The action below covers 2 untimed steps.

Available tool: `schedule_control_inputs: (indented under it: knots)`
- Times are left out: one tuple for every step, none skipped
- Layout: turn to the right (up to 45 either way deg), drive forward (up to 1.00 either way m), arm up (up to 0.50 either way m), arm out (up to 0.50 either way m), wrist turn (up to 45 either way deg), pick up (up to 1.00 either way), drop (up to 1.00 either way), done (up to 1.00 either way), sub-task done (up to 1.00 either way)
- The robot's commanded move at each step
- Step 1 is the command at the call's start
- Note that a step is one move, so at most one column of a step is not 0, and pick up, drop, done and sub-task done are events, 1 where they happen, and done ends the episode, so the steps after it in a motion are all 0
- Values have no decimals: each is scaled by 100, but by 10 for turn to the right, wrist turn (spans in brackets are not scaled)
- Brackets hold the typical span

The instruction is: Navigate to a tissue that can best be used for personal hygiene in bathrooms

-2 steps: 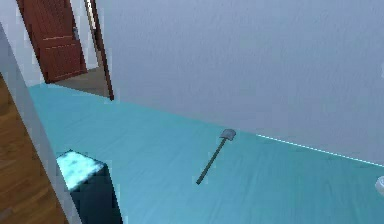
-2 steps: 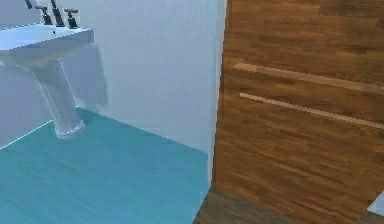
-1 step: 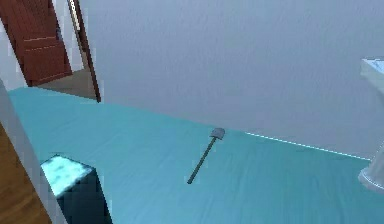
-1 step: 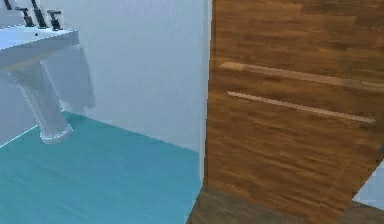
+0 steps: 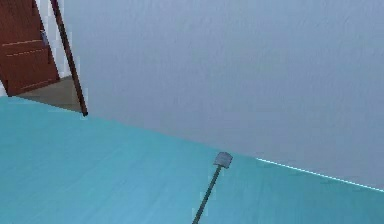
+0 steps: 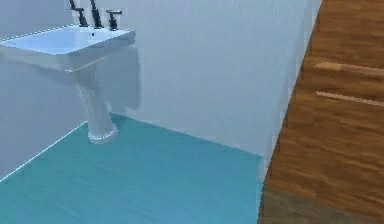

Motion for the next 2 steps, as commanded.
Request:
schedule_control_inputs:
  knots:
    - [-150,0,0,0,0,0,0,0,0]
    - [0,85,0,0,0,0,0,0,0]
